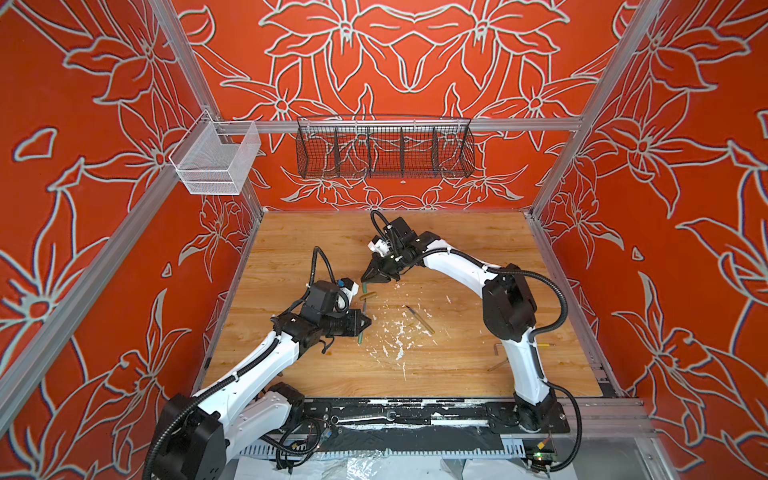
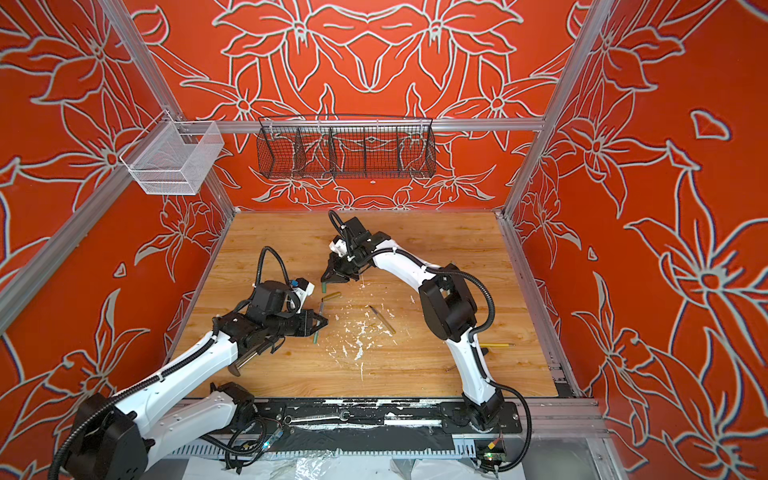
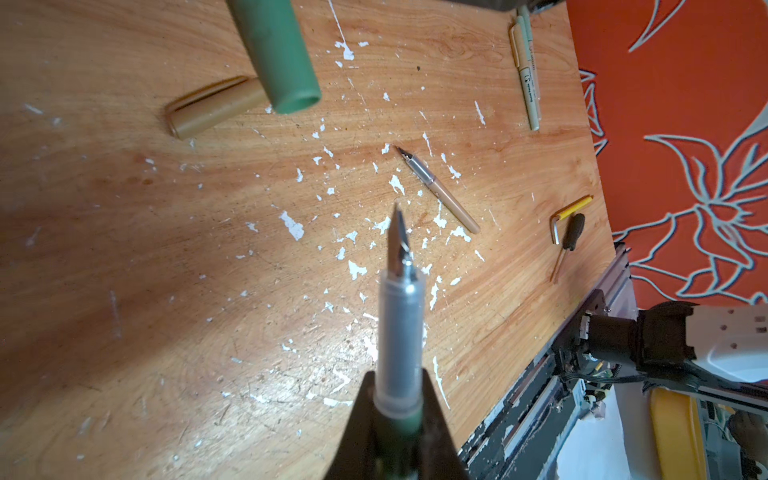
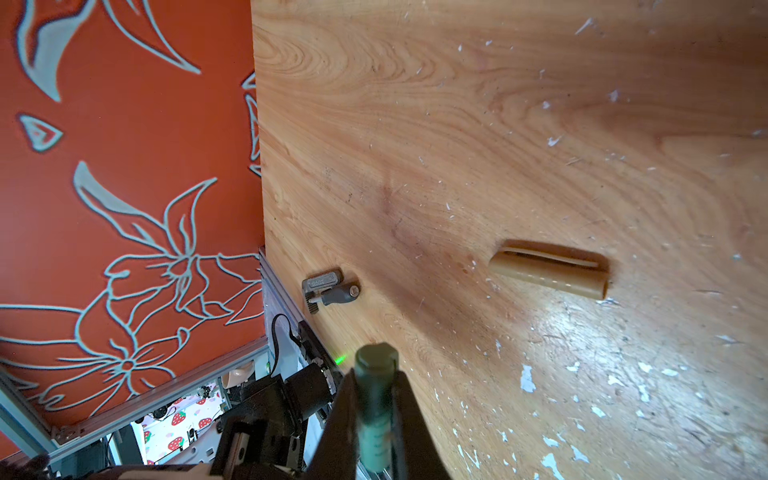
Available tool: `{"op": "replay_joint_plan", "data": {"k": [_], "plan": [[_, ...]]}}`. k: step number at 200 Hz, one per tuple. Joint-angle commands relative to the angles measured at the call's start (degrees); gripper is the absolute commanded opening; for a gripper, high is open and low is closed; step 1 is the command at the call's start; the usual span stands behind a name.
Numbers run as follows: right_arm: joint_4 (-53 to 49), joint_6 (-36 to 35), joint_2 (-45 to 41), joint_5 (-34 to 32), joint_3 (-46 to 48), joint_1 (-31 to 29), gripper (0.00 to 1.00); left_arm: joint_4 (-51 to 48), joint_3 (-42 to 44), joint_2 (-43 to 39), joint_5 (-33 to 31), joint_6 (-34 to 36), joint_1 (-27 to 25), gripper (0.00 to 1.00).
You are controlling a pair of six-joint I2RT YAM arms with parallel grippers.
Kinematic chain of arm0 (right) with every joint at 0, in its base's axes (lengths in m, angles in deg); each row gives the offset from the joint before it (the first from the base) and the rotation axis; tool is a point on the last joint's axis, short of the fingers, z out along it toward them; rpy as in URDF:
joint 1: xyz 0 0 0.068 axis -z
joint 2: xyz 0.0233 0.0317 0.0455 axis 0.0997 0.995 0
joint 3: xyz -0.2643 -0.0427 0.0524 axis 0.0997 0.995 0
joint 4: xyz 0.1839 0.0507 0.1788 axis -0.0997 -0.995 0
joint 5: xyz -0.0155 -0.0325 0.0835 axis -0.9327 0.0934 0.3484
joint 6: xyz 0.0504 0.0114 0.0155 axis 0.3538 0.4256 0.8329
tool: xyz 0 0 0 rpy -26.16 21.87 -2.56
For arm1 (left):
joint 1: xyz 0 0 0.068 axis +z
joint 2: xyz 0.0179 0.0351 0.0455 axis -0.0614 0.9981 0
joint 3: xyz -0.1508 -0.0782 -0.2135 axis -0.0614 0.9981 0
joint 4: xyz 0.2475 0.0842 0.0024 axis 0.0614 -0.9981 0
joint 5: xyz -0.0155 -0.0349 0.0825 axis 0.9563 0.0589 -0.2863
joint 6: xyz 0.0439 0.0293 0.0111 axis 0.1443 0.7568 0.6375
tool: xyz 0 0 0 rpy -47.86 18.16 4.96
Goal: Insert the pens into the pen caps
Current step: 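Bring the green cap with the right gripper above the nib in the left gripper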
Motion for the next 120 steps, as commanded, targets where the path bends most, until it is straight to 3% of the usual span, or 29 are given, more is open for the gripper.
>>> {"op": "replay_joint_plan", "data": {"k": [1,120], "plan": [[1.09,0.77,-2.86,1.57,0.79,-0.37,0.15,-1.27,0.19,-0.41,-1.33,-0.22,0.11,0.00],[3.44,-0.08,-4.24,3.28,1.86,-0.77,0.15,-1.67,0.06,-1.17,-1.93,-0.59,1.59,0.00]]}}
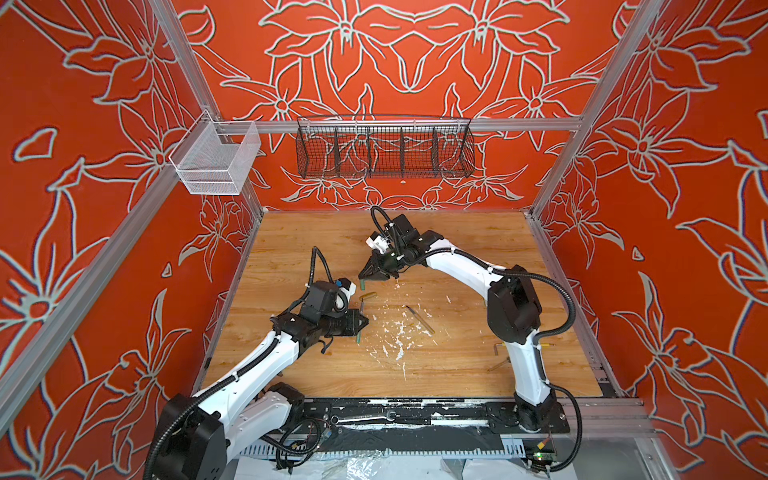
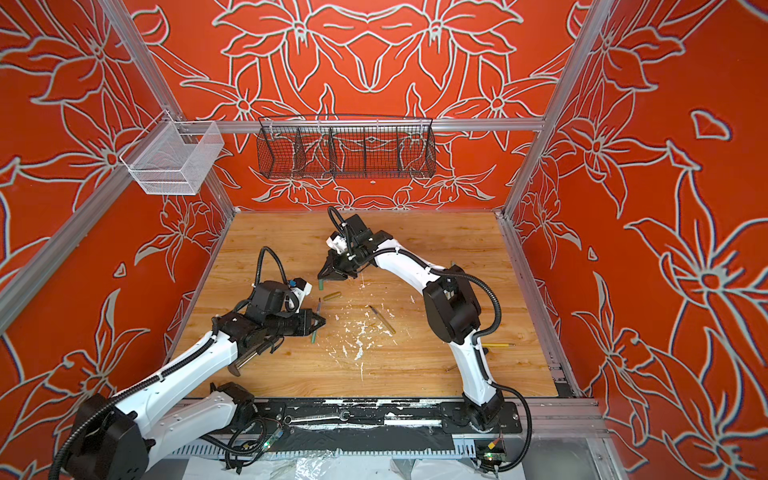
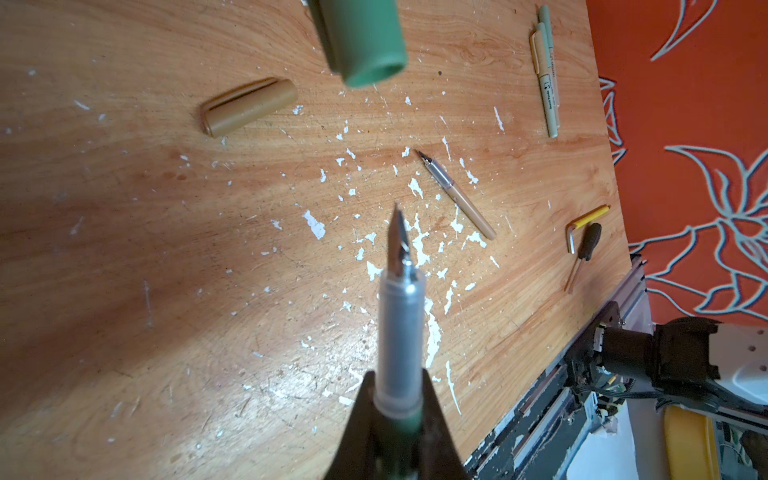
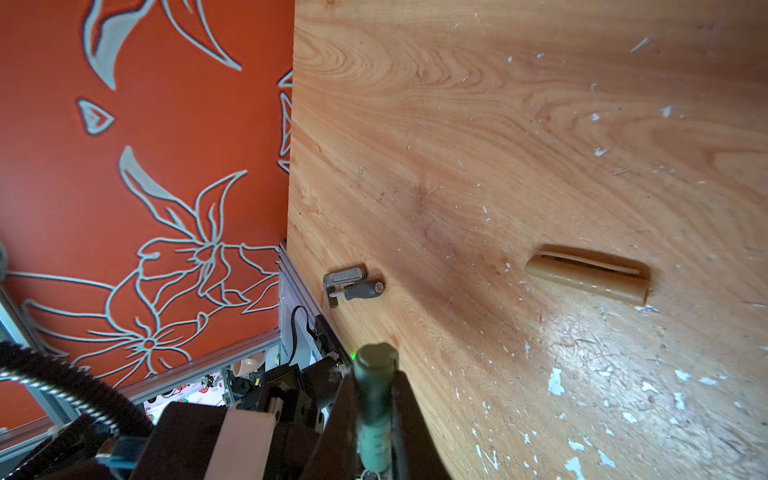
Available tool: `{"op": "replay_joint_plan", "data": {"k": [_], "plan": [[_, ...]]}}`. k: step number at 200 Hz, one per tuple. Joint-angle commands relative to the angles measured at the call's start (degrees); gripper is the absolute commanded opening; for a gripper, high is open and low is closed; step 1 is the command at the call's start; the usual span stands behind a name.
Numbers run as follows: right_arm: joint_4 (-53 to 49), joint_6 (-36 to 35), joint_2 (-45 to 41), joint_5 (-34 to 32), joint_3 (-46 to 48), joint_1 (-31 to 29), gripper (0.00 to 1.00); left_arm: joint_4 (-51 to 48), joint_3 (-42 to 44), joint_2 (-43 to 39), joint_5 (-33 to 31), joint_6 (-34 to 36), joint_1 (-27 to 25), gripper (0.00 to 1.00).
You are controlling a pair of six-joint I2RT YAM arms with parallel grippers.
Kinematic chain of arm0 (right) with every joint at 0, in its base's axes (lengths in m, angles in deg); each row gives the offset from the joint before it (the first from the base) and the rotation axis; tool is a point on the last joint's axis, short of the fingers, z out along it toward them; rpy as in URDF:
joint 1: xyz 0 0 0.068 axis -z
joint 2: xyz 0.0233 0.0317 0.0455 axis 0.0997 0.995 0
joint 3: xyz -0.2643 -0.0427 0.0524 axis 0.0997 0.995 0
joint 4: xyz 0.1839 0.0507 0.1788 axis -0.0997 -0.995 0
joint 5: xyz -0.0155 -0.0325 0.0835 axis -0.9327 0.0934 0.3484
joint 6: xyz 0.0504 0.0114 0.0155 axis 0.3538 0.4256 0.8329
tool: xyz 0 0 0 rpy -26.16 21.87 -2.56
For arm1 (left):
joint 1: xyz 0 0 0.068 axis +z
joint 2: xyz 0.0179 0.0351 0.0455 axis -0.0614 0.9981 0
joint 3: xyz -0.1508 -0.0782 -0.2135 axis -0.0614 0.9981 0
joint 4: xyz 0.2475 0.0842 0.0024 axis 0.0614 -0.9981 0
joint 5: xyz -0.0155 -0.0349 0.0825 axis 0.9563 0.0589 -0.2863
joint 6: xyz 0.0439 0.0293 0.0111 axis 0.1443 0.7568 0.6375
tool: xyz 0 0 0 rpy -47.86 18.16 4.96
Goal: Insert the pens into the pen caps
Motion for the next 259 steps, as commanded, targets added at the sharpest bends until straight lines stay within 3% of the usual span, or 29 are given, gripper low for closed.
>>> {"op": "replay_joint_plan", "data": {"k": [1,259], "plan": [[1.03,-0.12,-1.95,1.58,0.92,-0.35,0.15,-0.86,0.07,-1.16,-0.45,-0.18,0.64,0.00],[-6.99,-6.50,2.17,2.99,-8.45,-3.29,0.15,0.24,0.32,-2.87,0.20,-0.27,2.53,0.00]]}}
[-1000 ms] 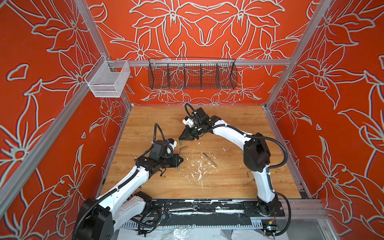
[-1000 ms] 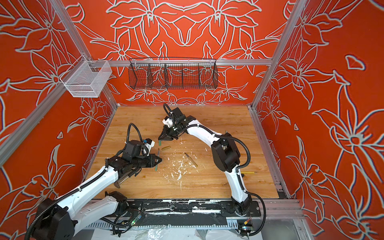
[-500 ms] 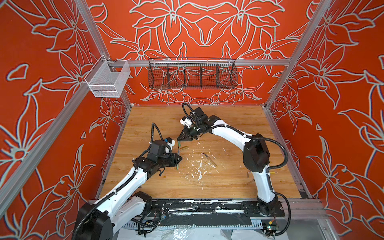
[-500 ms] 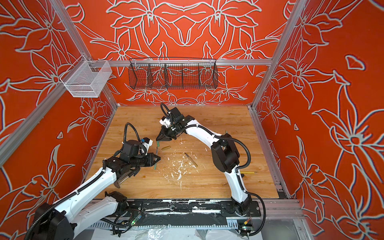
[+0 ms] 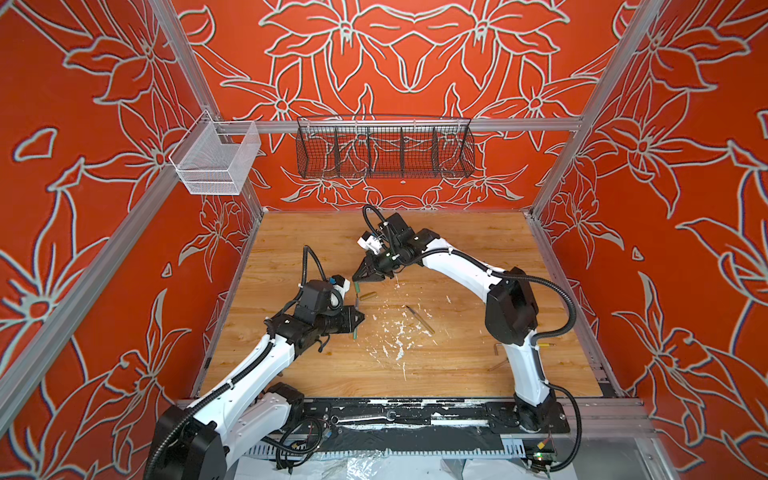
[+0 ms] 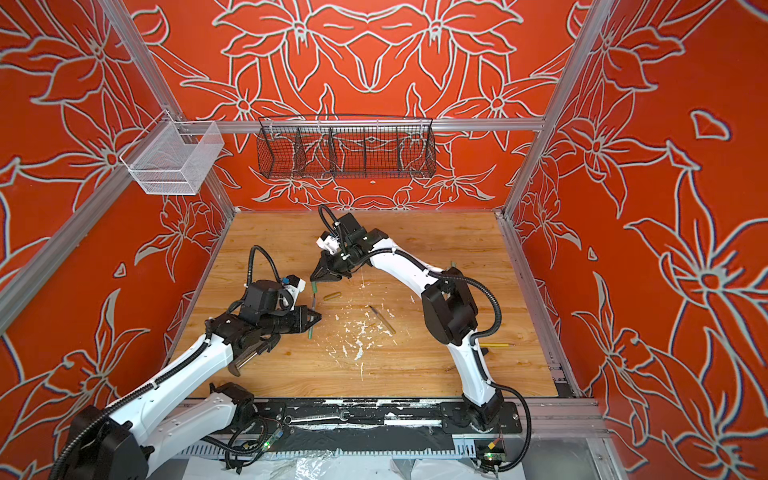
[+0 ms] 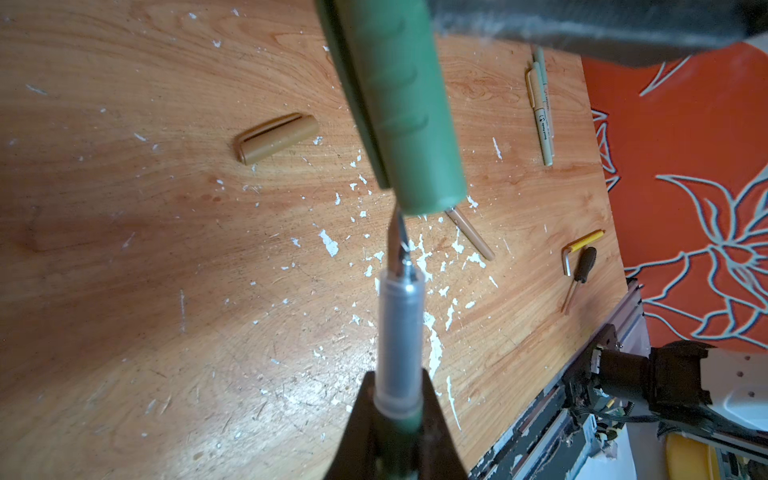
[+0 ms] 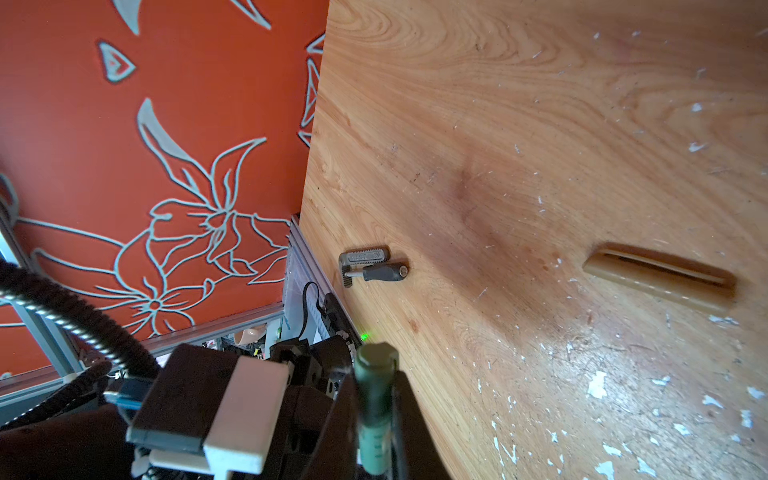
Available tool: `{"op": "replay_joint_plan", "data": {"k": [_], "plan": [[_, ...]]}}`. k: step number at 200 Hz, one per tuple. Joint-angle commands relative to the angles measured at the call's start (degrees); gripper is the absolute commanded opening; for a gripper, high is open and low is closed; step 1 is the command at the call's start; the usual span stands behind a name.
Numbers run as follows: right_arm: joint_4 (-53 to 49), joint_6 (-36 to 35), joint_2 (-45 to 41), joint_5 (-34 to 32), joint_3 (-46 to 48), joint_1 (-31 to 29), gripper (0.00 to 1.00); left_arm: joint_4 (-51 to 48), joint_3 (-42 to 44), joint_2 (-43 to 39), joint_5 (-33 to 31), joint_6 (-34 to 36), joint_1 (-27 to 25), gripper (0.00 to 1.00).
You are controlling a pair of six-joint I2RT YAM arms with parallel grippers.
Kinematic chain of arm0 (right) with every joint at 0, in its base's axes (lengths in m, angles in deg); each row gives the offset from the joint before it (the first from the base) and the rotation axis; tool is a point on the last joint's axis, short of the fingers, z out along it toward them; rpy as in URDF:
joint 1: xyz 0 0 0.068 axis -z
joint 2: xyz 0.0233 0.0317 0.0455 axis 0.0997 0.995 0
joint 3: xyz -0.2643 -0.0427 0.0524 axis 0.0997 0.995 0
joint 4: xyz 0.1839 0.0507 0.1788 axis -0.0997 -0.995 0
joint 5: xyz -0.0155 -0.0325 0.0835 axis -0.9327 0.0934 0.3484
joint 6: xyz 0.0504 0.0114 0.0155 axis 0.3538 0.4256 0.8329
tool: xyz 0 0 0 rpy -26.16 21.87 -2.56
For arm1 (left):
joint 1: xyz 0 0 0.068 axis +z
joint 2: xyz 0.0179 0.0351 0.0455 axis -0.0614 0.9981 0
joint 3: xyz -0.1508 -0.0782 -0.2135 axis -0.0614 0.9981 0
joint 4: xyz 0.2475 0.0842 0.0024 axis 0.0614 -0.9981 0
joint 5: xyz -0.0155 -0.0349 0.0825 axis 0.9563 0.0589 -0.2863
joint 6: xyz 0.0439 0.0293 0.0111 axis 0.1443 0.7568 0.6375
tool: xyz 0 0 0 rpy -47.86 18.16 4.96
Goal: Insert the pens into the pen caps
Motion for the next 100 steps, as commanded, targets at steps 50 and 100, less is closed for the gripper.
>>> {"op": "replay_joint_plan", "data": {"k": [50,100], "plan": [[-6.72,-4.87,2.71,-0.32,-5.02,-2.02,0.15,-0.11,0.51,-2.45,-0.74,-0.06,0.51,0.00],[-4.27,-4.33,1.77,-1.81,-4.45,-1.93,0.14,-0.73,0.89,-3.20,1.77,0.42,0.41,0.00]]}}
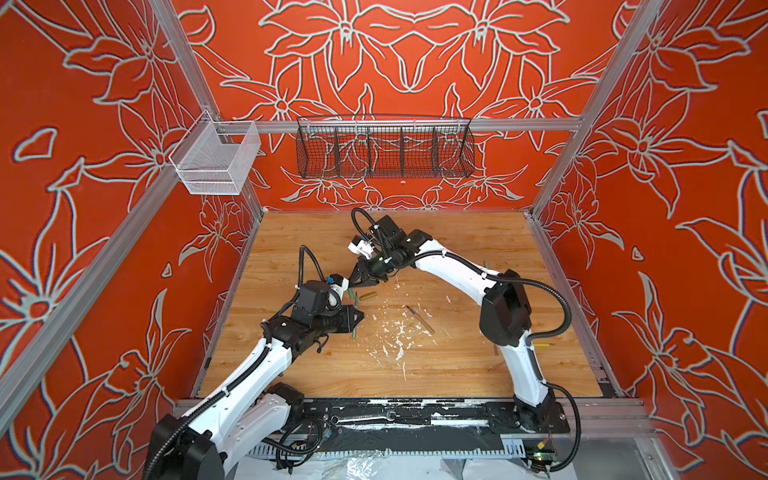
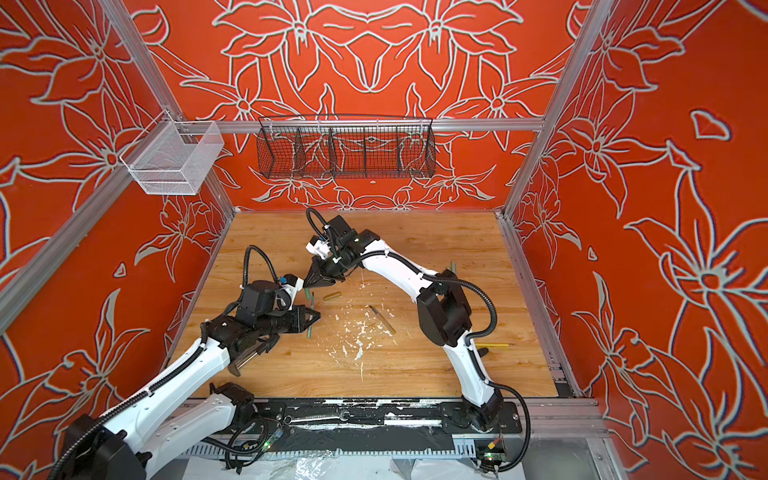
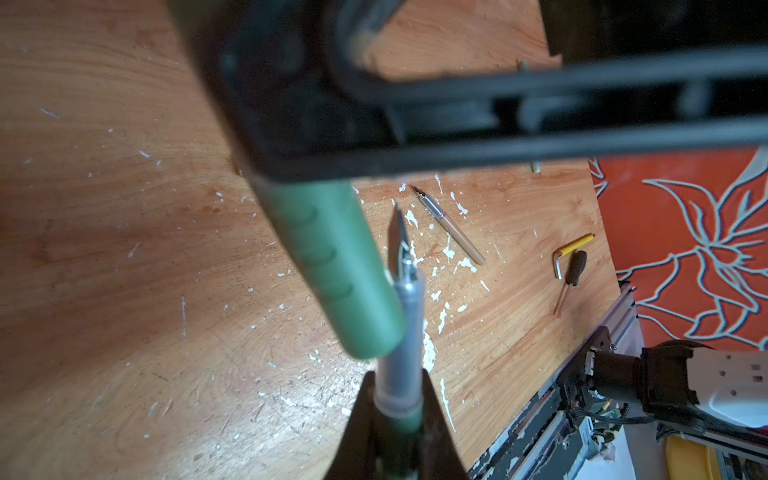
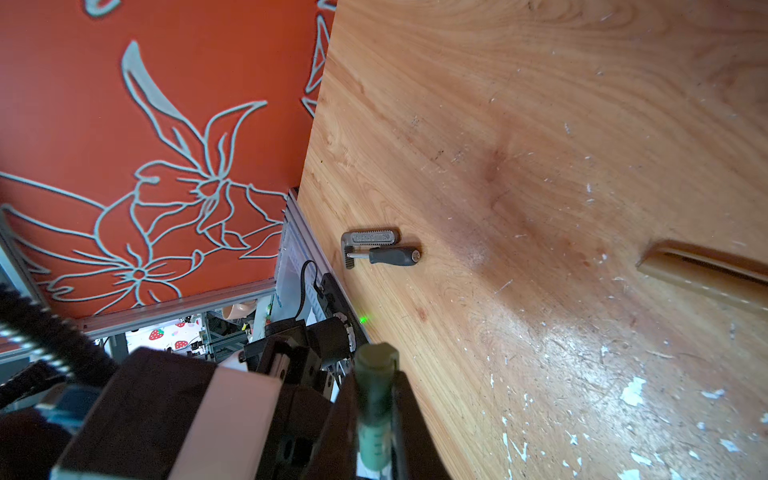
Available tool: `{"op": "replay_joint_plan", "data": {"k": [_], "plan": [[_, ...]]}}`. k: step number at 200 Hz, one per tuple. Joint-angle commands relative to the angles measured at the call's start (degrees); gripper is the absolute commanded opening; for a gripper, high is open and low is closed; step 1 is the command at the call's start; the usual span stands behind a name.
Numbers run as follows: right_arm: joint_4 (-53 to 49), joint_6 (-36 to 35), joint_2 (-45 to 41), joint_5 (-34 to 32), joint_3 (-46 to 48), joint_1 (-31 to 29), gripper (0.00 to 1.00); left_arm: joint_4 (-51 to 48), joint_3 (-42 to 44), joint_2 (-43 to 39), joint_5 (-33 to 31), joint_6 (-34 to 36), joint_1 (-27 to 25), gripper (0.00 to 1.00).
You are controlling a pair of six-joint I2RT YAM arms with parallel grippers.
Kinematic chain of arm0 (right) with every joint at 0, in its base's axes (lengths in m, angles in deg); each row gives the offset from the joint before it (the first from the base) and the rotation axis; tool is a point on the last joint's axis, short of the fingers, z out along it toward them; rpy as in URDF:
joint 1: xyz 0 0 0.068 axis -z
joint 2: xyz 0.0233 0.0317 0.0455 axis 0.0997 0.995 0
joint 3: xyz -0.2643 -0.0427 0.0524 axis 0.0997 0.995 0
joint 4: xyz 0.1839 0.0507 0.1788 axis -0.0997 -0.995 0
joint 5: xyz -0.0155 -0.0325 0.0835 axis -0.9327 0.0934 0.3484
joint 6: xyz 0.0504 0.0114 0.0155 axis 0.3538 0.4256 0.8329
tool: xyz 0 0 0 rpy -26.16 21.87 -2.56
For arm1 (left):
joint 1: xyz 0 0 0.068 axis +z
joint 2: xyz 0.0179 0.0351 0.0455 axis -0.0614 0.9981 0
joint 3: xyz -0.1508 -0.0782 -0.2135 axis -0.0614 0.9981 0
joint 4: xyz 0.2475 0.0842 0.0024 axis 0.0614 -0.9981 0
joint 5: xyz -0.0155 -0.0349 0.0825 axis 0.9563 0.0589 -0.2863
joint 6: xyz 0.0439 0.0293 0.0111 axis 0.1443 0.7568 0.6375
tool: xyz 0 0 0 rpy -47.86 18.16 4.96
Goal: Insert the pens into the pen caps
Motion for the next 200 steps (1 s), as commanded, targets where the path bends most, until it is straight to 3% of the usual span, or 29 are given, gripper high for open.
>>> {"op": "replay_joint_plan", "data": {"k": [1,42,200], "plan": [[0.28,-0.69,-0.04,-1.62,-0.65,0.26,0.14,-0.64,0.83,-0.61,1.61,0.36,0.11,0.00],[4.78,1.49,-1.69,-3.41,1.02,0.68,0.14,-1.29,0.30,1.43,3.61,0.51,-0.86,0.00],[7.71,2.47,-3.75,-4.85,4.53,1.93,0.14,-2.13,0.41,0.57,0.90,0.32,-1.12,0.00]]}}
